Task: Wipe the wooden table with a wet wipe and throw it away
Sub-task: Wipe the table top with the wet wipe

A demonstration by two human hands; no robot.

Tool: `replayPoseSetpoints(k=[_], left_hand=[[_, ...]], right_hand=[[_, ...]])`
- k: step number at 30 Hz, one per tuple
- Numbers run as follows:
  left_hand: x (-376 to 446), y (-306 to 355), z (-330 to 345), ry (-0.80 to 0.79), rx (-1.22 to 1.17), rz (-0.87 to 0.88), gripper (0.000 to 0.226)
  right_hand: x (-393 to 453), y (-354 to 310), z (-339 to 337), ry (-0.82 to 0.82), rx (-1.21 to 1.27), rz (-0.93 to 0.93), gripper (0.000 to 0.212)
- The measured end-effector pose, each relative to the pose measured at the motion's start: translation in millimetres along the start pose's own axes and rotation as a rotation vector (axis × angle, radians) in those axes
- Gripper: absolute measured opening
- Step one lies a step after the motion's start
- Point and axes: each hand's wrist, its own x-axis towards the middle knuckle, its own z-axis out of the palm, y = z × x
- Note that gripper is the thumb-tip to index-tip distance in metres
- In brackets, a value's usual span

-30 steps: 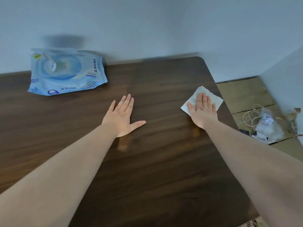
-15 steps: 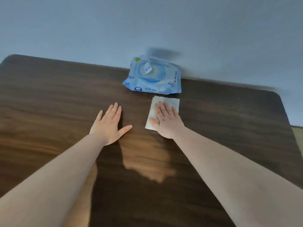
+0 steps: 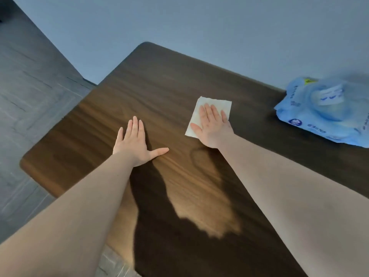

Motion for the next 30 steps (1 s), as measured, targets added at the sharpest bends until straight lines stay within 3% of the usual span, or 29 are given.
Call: replayPoseSetpoints(k=[7, 18, 25, 30], left_hand=[[20, -16, 18, 0.082, -0.107, 0.098, 0.135], [26, -21, 19, 0.071, -0.196, 0.119, 0.13], [27, -20, 21, 0.105, -0.185, 0.11, 0.128], [22, -19, 17, 0.069, -0.143, 0.111, 0.128]], right_hand=[[79, -76, -11, 0.009, -0.071, -0.144, 0.069], [157, -166, -21, 0.027, -0.13, -0.242, 0.07], [152, -157, -19, 0.017, -0.145, -0.29, 0.07], [112, -119, -14, 0.007, -0.076, -0.204, 0.07]])
